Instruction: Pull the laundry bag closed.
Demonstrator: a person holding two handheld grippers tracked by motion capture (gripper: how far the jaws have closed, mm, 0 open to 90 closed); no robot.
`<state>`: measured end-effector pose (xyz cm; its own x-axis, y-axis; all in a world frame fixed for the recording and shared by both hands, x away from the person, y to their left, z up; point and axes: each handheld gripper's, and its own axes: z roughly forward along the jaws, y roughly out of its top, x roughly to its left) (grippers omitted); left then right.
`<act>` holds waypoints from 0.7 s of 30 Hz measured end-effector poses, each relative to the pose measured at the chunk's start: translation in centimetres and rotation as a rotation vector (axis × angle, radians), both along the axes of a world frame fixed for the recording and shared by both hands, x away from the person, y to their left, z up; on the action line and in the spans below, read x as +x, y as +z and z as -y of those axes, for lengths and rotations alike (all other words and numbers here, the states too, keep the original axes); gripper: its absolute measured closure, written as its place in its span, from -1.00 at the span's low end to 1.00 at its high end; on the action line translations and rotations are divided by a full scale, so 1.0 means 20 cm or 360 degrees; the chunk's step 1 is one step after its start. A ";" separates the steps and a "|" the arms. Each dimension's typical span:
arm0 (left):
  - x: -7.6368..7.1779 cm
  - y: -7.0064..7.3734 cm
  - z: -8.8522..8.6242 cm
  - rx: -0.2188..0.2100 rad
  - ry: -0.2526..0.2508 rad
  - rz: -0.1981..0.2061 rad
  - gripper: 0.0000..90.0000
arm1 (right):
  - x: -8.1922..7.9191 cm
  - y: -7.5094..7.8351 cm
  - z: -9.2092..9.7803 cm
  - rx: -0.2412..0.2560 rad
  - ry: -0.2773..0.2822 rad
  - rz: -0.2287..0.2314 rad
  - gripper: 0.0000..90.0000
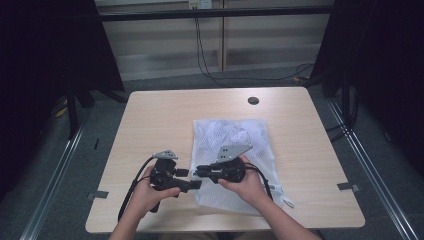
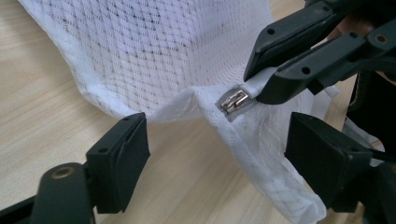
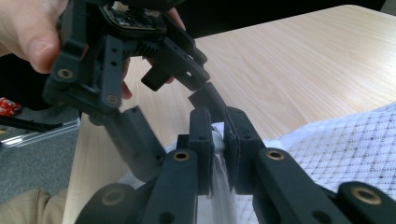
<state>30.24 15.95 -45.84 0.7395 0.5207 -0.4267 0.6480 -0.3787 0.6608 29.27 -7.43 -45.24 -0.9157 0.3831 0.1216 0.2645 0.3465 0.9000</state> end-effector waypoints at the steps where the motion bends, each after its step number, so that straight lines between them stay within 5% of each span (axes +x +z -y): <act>1: 0.00 0.00 0.01 -0.0013 0.0009 0.0002 -0.52 | 0.00 0.00 0.00 0.0000 0.0000 0.0000 0.82; 21: 0.01 0.02 0.04 -0.0004 -0.0062 -0.0044 0.24 | 0.00 0.00 0.00 0.0017 -0.0008 0.0003 0.82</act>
